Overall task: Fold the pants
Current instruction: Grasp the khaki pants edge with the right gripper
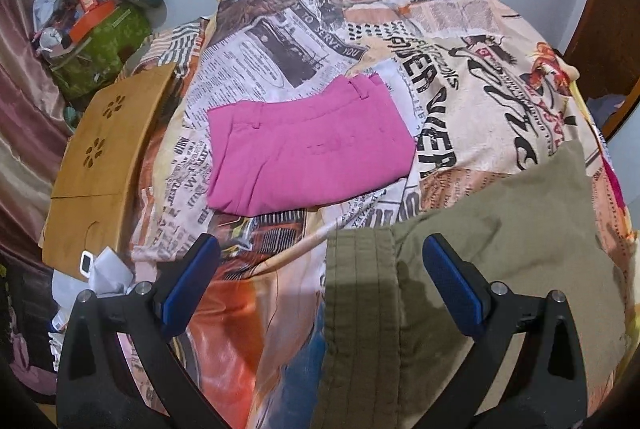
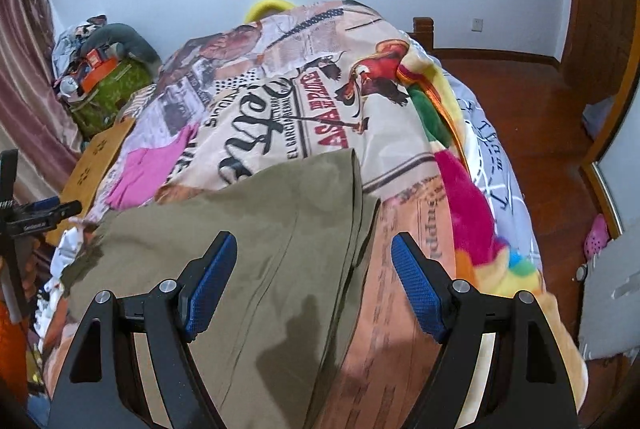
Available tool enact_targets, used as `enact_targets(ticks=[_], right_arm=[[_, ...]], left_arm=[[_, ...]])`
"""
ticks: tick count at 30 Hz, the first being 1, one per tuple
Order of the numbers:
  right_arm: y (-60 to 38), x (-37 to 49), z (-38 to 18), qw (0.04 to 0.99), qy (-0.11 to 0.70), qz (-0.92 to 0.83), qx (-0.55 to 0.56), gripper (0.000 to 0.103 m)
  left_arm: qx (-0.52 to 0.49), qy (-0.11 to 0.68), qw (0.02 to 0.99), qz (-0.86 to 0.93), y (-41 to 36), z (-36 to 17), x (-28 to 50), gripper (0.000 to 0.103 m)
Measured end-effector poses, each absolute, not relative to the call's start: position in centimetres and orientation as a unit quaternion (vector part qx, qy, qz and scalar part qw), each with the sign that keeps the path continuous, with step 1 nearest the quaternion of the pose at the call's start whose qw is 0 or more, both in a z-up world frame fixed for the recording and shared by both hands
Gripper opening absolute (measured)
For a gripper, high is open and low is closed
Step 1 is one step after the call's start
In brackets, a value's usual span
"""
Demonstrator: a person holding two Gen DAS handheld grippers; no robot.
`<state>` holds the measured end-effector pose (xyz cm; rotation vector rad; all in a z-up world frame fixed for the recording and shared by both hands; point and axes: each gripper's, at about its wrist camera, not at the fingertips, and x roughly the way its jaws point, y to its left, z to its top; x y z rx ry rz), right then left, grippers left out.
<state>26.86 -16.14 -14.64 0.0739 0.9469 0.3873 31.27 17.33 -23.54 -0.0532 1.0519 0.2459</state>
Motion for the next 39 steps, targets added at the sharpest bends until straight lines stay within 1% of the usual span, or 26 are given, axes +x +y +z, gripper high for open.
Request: enact_targets(ticks=[5,13,14,16,18,23,24,25,26,27,28,29,30,31,32,36,37,39], right_arm=[[-16.0,30.6,-16.8,0.863,0.467,0.188,0.047,0.077],[-14.7,35.4,-20.1,0.854,0.479,0.201,0.041,0.076],[-14.5,35.9,-20.4,0.854,0.479,0.201,0.04,0.075],[-14.0,36.7,-20.9,0.852,0.48,0.206,0.037,0.067],[-13.7,37.6,-21.5,0.849,0.484,0.211,0.034,0.064],[-12.9,38.4,-23.1,0.842,0.497,0.21,0.014,0.064],[-12.9,38.4,-23.1,0.842,0.495,0.212,0.011,0.061],[-12.8,38.3,-23.1,0.844,0.492,0.214,0.007,0.053],[-12.6,38.1,-23.0,0.846,0.489,0.214,0.0,0.047],[-12.5,38.0,-23.1,0.843,0.491,0.218,-0.009,0.029],[-12.3,38.1,-23.3,0.842,0.493,0.217,-0.018,0.018],[-12.1,37.9,-23.2,0.846,0.488,0.213,-0.032,0.015],[-11.9,37.7,-23.1,0.85,0.48,0.212,-0.047,0.01],[-11.8,37.6,-23.0,0.852,0.475,0.211,-0.055,0.008],[-11.8,37.4,-22.7,0.857,0.466,0.209,-0.062,0.007],[-11.6,36.8,-21.1,0.882,0.418,0.196,-0.093,0.006],[-11.7,36.8,-20.8,0.887,0.41,0.192,-0.092,0.005],[-11.7,37.3,-20.3,0.895,0.397,0.181,-0.092,0.005]], left_arm=[[-0.028,0.519,0.847,0.115,17.4,-25.8,33.0,0.102],[-0.013,0.544,0.832,0.107,17.2,-29.2,33.6,0.102],[-0.016,0.545,0.831,0.105,17.2,-29.5,33.5,0.102],[-0.022,0.548,0.83,0.103,17.4,-29.9,33.5,0.102],[-0.024,0.548,0.83,0.101,17.3,-30.2,33.4,0.102],[-0.026,0.549,0.83,0.094,17.1,-30.6,33.2,0.102],[-0.027,0.547,0.831,0.095,17.1,-30.7,33.1,0.102],[-0.027,0.546,0.832,0.095,17.1,-30.7,33.1,0.102],[-0.027,0.544,0.833,0.096,17.1,-30.7,33.0,0.102],[-0.026,0.542,0.834,0.097,17.1,-30.7,32.9,0.102],[-0.024,0.539,0.836,0.098,17.0,-30.6,32.9,0.102],[-0.02,0.534,0.839,0.101,16.9,-30.5,32.8,0.101],[-0.01,0.526,0.844,0.105,16.6,-30.2,32.6,0.099],[0.001,0.519,0.848,0.107,16.4,-30.0,32.5,0.094],[0.007,0.515,0.85,0.108,16.3,-29.8,32.5,0.09],[0.023,0.492,0.86,0.136,16.1,-29.5,32.4,0.087],[0.021,0.487,0.861,0.146,16.3,-29.4,32.4,0.084],[0.014,0.483,0.862,0.157,16.5,-29.5,32.4,0.083]])
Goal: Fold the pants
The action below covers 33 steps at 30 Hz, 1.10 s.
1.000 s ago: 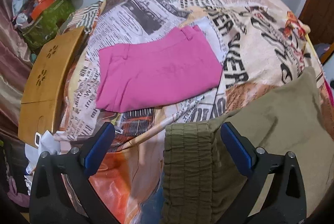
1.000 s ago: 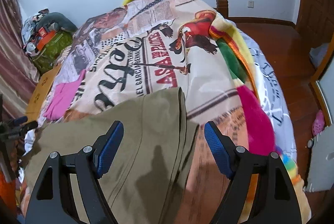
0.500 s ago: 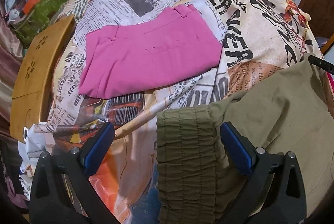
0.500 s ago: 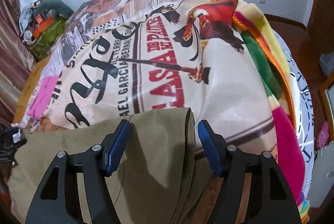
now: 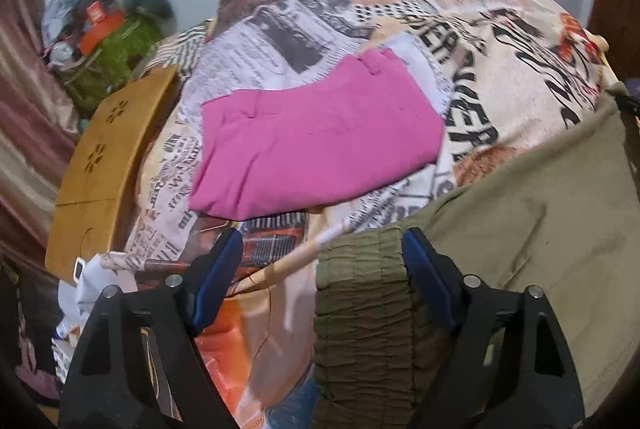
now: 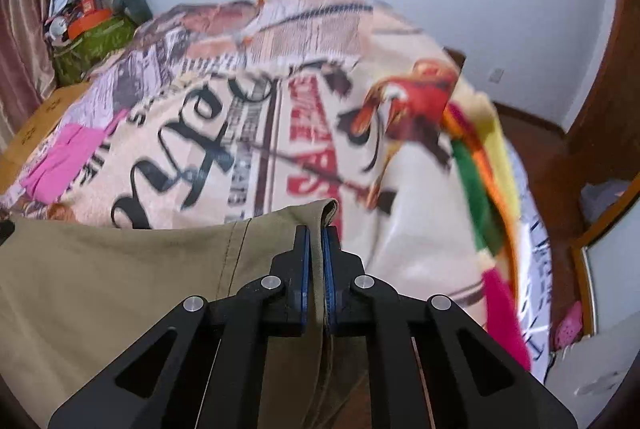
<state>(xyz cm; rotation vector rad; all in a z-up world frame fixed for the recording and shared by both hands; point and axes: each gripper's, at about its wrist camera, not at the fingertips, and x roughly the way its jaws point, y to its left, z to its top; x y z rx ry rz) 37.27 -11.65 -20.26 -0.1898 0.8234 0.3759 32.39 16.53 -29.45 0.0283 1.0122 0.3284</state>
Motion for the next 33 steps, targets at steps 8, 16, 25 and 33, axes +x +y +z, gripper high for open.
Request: enact_targets(ticks=[8,16,25,33], right_arm=[[-10.3,38.8,-20.7,0.886,0.426,0.151,-0.1,0.009],[-10.3,35.6,-16.4,0.877,0.428,0.206,-0.07,0.063],[-5.1,31.3,-15.4,0.824,0.474,0.309,-0.03,0.076],[0.5,29.9,-21.8,0.745,0.571,0.338,-0.069,0.076]], left_arm=[[-0.019,0.499,0.852,0.154,17.5,-29.3,32.6,0.083],[-0.026,0.459,0.87,0.177,19.1,-24.8,31.6,0.083],[-0.03,0.478,0.871,0.114,16.1,-24.1,32.3,0.088],[-0.002,0.531,0.844,0.076,13.5,-27.8,33.7,0.091]])
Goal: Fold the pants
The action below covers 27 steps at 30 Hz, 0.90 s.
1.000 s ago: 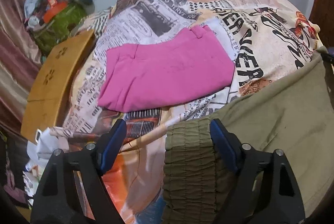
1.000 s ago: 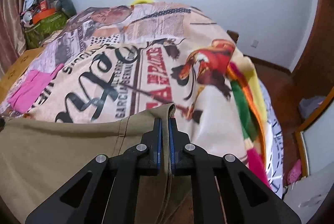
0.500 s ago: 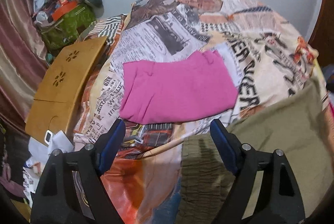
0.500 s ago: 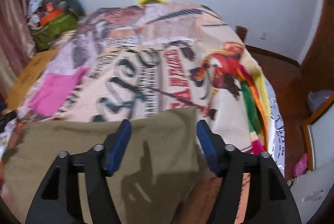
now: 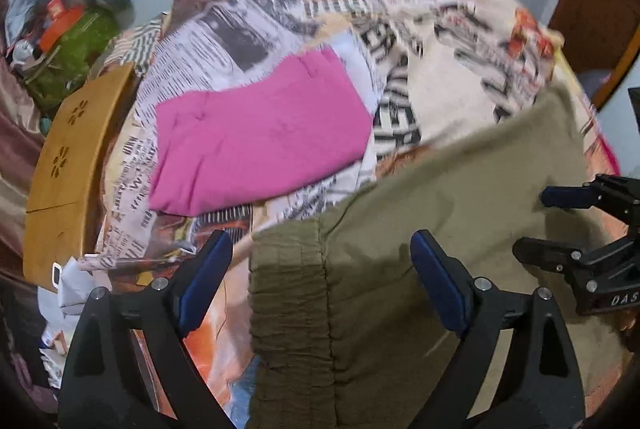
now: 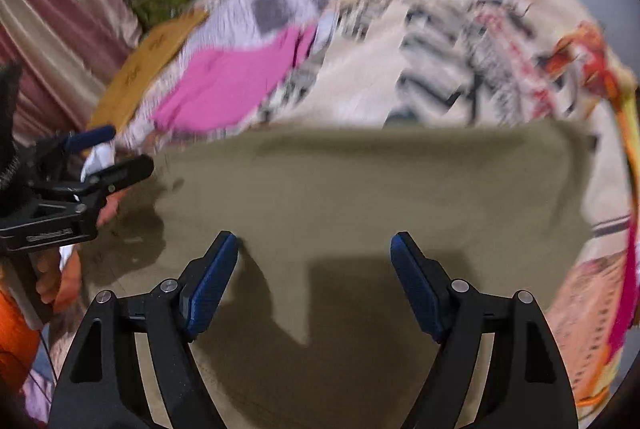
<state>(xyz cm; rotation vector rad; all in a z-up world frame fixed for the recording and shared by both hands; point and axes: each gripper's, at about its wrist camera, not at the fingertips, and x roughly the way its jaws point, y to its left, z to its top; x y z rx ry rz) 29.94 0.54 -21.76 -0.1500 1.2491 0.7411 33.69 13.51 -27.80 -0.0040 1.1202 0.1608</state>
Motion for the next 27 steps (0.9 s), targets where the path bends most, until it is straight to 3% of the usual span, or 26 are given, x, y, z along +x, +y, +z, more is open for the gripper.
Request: enact_targets(ticks=[6,27], right_arm=[[0.3,29.4,-23.2,0.72,0.593,0.345,-0.102,0.076],[-5.3,21.5,-20.6,0.754,0.574,0.309,-0.08,0.082]], left_arm=[[0.009,0.562,0.822,0.093,14.0,-30.8,33.7,0.093],[0.052,0.529,0.839,0.116,12.0,-27.9,26.9,0.095]])
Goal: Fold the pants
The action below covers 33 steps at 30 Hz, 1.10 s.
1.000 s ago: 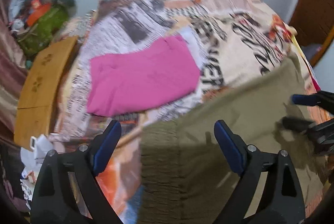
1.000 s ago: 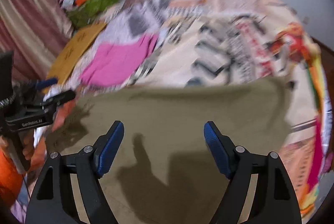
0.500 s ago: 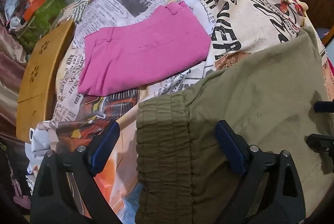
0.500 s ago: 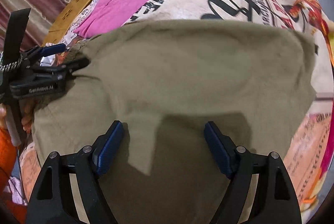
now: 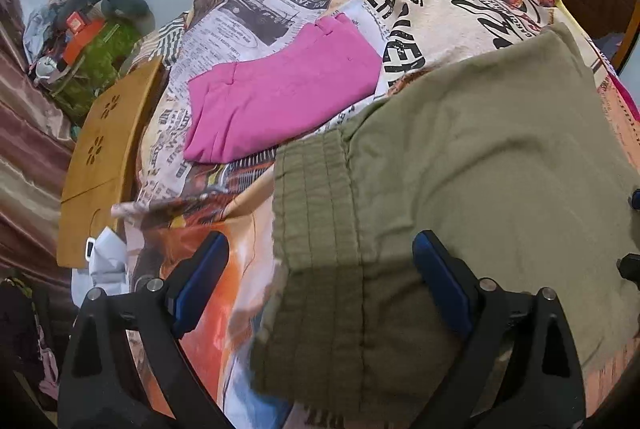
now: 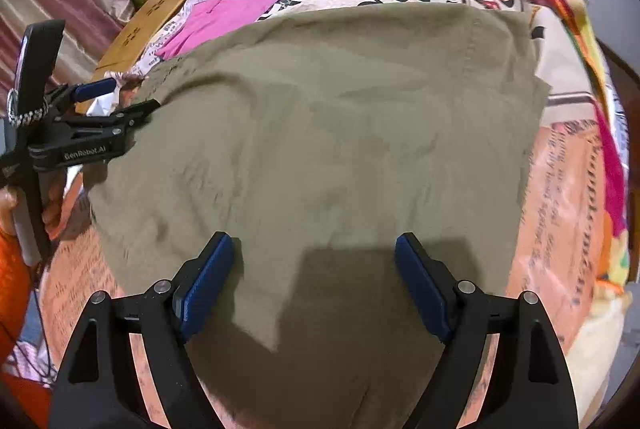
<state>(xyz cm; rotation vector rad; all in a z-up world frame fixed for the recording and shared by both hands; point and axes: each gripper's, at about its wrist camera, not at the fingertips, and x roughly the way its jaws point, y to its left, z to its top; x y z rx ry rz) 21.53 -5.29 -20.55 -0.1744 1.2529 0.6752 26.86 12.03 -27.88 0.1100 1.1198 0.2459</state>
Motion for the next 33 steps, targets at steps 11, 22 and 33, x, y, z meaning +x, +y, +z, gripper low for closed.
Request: enact_targets(ticks=[11,22,33], right_arm=[[-7.7,19.3,-19.6,0.772,0.568,0.281,-0.044,0.083],[-7.5,17.6,-16.2,0.809,0.516,0.274,-0.057,0.083],[-3.8,17.4,-14.8,0.835,0.466,0.285,-0.067,0.083]], left_arm=[[0.015,0.52,0.844,0.127,12.5,-26.8,22.3,0.099],[0.0,0.503,0.855,0.129,12.2,-24.3,20.4,0.099],[-0.054,0.476,0.871,0.106,12.6,-22.2,18.1,0.099]])
